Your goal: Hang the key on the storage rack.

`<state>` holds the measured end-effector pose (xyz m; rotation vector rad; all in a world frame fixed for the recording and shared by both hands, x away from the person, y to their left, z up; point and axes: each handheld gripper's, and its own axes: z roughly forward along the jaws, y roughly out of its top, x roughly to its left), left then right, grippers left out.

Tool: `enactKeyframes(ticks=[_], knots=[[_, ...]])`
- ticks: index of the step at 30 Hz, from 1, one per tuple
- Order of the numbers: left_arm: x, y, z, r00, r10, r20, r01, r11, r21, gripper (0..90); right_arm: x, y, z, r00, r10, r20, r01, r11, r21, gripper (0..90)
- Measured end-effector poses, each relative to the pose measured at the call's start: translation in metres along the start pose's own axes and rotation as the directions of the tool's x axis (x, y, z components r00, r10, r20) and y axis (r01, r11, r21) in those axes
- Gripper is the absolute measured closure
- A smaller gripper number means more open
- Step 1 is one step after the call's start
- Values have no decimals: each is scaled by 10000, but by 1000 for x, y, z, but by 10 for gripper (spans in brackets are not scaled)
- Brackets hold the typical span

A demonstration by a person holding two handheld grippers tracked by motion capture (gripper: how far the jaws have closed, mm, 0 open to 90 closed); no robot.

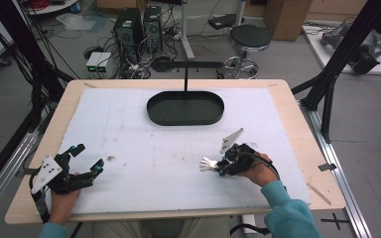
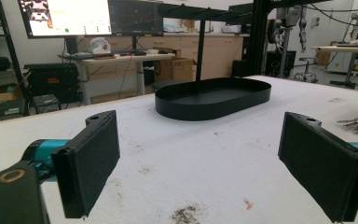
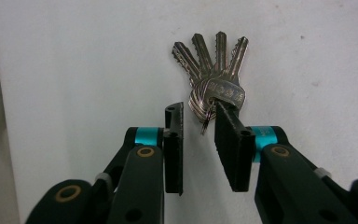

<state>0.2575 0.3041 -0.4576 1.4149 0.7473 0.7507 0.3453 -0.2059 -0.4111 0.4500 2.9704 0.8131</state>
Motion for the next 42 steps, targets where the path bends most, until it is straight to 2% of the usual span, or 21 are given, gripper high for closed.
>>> enactKeyframes(ticks=[18, 29, 31, 33, 35, 37, 41, 42], knots=[[0, 0, 0, 10000, -10, -9, 10, 10000, 0, 130, 1, 1, 0, 9996, -126, 256, 121, 9998, 187, 864], [0, 0, 0, 10000, -8, -18, 8, 10000, 9, 130, 2, 1, 0, 9987, -33, 513, 23, 9998, 199, 884], [0, 0, 0, 10000, -17, -16, 17, 10000, 2, 130, 2, 2, -2, 9982, 171, 571, -177, 9998, 100, 885], [0, 0, 0, 10000, -22, -16, 22, 10000, 2, 130, 2, 3, -4, 9980, 182, 602, -175, 9998, -124, 886], [0, 0, 0, 10000, -17, -19, 17, 10000, 10, 130, 1, 5, -7, 9975, 466, 530, -446, 9983, -383, 886], [0, 0, 0, 10000, -20, -19, 20, 10000, 10, 130, 1, 6, -10, 9978, 417, 518, -385, 9974, -606, 887], [0, 0, 0, 10000, -19, -19, 19, 10000, 8, 130, 1, 13, -19, 9978, 485, 442, -417, 9889, -1427, 888], [0, 0, 0, 10000, -17, -17, 17, 10000, 9, 130, 0, 17, -25, 9969, 674, 394, -593, 9819, -1798, 888]])
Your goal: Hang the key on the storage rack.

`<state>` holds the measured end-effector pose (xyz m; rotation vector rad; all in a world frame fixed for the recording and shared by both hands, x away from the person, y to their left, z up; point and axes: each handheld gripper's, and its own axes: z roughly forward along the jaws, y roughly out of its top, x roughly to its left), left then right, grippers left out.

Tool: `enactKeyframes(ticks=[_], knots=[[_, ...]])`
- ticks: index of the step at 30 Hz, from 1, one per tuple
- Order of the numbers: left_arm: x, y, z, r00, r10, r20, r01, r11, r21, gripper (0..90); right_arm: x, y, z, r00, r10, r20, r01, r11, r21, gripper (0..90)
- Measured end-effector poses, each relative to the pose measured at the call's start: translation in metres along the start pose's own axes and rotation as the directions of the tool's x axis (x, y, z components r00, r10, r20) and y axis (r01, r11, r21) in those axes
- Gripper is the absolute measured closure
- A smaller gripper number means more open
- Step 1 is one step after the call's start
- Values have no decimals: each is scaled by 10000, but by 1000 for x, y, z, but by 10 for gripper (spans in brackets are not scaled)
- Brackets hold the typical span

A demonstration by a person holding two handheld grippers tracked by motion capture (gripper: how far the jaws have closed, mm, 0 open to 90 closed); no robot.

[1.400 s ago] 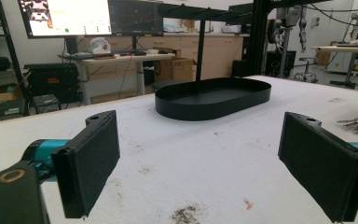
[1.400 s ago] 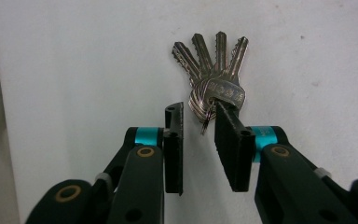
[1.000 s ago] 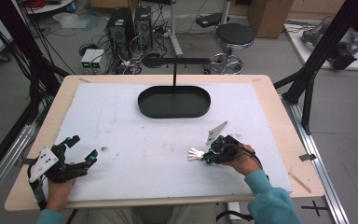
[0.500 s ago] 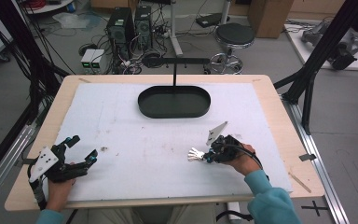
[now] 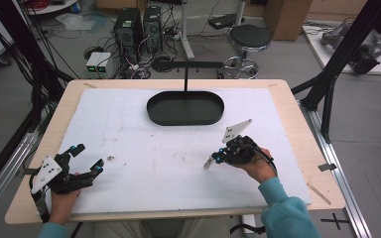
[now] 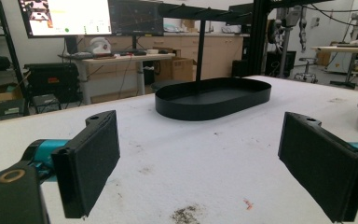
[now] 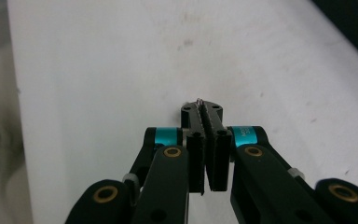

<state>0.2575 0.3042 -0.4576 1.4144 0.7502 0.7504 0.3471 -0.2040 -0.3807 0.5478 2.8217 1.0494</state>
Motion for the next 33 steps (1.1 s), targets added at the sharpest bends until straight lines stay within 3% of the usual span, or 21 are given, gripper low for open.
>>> enactKeyframes(ticks=[1, 6, 10, 14, 22, 29, 33], knots=[[0, 0, 0, 10000, -7, 7, 7, 10000, -3, 130, 0, 0, 0, 10000, 0, 0, 0, 10000, 0, 888], [0, 0, 0, 10000, -2, -6, 2, 10000, 12, 130, -7, 13, -15, 9998, 206, -16, -206, 9918, -1264, 888], [0, 0, 0, 10000, -17, 0, 17, 10000, -2, 130, -17, 25, -33, 9993, 360, 67, -337, 9745, -2217, 888], [0, 0, 0, 10000, -8, -3, 8, 10000, 8, 130, -29, 41, -49, 9980, 582, 252, -490, 9601, -2754, 887], [0, 0, 0, 10000, 15, 18, -15, 10000, -3, 130, -55, 75, -81, 9922, 880, 878, -530, 9385, -3411, 887], [0, 0, 0, 10000, 59, 3, -59, 10000, 16, 130, -83, 105, -99, 9872, 1028, 1216, -554, 9378, -3427, 887], [-1, 0, 0, 10000, 46, 0, -46, 10000, 8, 130, -95, 116, -102, 9852, 1110, 1309, -626, 9424, -3286, 887]])
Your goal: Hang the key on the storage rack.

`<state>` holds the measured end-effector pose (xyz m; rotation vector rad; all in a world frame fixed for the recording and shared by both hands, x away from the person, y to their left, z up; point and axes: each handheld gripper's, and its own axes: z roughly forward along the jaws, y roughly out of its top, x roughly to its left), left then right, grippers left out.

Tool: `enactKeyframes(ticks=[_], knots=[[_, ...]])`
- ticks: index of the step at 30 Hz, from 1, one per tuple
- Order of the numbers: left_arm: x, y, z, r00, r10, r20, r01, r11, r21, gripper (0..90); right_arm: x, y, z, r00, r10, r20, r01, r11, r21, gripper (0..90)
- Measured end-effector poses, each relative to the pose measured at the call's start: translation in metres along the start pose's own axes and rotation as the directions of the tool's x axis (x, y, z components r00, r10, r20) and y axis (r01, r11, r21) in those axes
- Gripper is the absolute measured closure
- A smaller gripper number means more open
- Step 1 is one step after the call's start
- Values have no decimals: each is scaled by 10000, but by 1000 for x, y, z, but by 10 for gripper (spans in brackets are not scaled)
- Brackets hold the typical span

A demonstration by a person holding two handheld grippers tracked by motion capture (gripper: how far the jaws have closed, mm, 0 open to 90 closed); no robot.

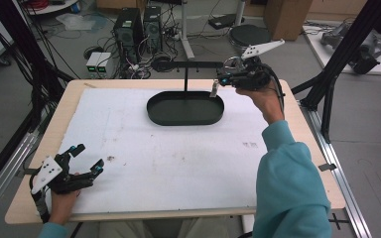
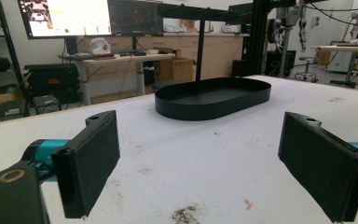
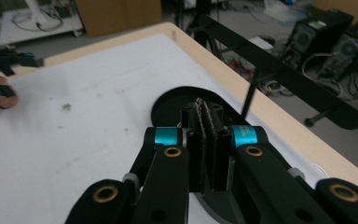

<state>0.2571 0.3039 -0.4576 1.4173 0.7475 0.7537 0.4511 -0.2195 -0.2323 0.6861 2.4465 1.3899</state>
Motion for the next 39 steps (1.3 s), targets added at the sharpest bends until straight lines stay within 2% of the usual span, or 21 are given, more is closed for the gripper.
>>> enactKeyframes(ticks=[2, 7, 11, 14, 16, 20, 25, 31, 39], knots=[[0, 0, 0, 10000, 14, 1, -14, 10000, 10, 130, -6, 5, 3, 9997, -77, 214, 72, 9997, 215, 887], [0, 0, 0, 10000, -2, 4, 2, 10000, 1, 130, -18, 13, 6, 9996, 14, 294, -29, 9987, 516, 887], [0, 0, 0, 10000, 4, 6, -4, 10000, 12, 130, -27, 17, 8, 9997, 76, 230, -86, 9990, 440, 887], [0, 0, 0, 10000, -3, 4, 3, 10000, 13, 130, -33, 22, 10, 9996, 94, 251, -112, 9973, 719, 887], [0, 0, 0, 10000, -18, 0, 18, 10000, -1, 130, -36, 27, 11, 9996, -115, 272, 95, 9972, 743, 887], [0, 0, 0, 10000, 21, 6, -21, 10000, 19, 130, -43, 34, 18, 9994, -192, 285, 163, 9950, 989, 887], [0, 0, 0, 10000, 24, -8, -24, 10000, 9, 130, -50, 35, 25, 9996, -172, 217, 150, 9949, 1001, 887], [0, 0, 0, 10000, 36, -12, -36, 10000, 1, 130, -56, 31, 32, 9996, 22, 291, -63, 9903, 1386, 887], [0, 0, 0, 10000, 47, -6, -47, 10000, -3, 130, -61, 25, 38, 9991, 54, 415, -128, 9839, 1781, 886]])
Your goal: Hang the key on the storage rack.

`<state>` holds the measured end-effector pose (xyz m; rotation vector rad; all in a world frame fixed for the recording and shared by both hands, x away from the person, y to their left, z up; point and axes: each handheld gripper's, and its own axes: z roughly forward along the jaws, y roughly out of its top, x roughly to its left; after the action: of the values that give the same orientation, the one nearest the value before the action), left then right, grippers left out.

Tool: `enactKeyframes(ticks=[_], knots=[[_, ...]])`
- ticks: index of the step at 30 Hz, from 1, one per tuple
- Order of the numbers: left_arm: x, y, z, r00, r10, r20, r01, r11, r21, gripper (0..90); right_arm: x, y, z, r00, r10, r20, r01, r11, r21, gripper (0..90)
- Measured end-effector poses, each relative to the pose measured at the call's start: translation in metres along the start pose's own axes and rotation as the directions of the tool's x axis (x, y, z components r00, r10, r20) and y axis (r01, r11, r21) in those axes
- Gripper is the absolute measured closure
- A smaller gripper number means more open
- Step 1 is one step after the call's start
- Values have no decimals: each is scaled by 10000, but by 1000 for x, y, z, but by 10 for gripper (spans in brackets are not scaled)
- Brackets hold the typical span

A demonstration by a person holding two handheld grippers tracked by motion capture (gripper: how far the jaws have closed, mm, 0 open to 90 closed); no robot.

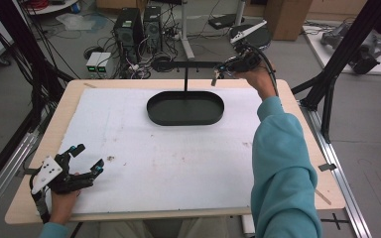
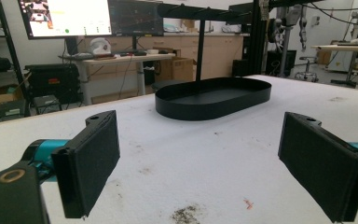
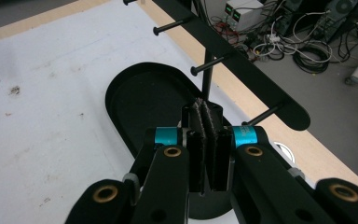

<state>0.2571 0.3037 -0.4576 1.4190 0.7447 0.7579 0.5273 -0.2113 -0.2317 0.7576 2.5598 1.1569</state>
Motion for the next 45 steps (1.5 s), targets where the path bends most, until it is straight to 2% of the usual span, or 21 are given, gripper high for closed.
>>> enactKeyframes(ticks=[3, 13, 25, 28, 34, 35, 45], knots=[[0, 0, 0, 10000, -15, -1, 15, 10000, 9, 130, -2, -1, 3, 10000, -60, 67, 59, 10000, 29, 886], [0, 0, 0, 10000, -2, -1, 2, 10000, 3, 130, -7, -4, 15, 9997, -48, 237, 32, 9978, 668, 886], [0, 0, 0, 10000, -14, 10, 14, 10000, 22, 130, -12, -5, 26, 9990, -144, 428, 98, 9942, 1075, 886], [0, 0, 0, 10000, -16, 11, 16, 10000, 19, 130, -13, -6, 27, 9989, -22, 467, -32, 9932, 1160, 886], [0, 0, 0, 10000, -15, 11, 15, 10000, 31, 130, -17, -7, 30, 9975, -66, 699, -10, 9941, 1085, 886], [0, 0, 0, 10000, -12, 12, 12, 10000, 29, 130, -17, -8, 30, 9974, 61, 713, -140, 9938, 1103, 886], [0, 0, 0, 10000, -5, 11, 5, 10000, 29, 130, -20, -9, 32, 9969, 149, 778, -222, 9953, 938, 886]])
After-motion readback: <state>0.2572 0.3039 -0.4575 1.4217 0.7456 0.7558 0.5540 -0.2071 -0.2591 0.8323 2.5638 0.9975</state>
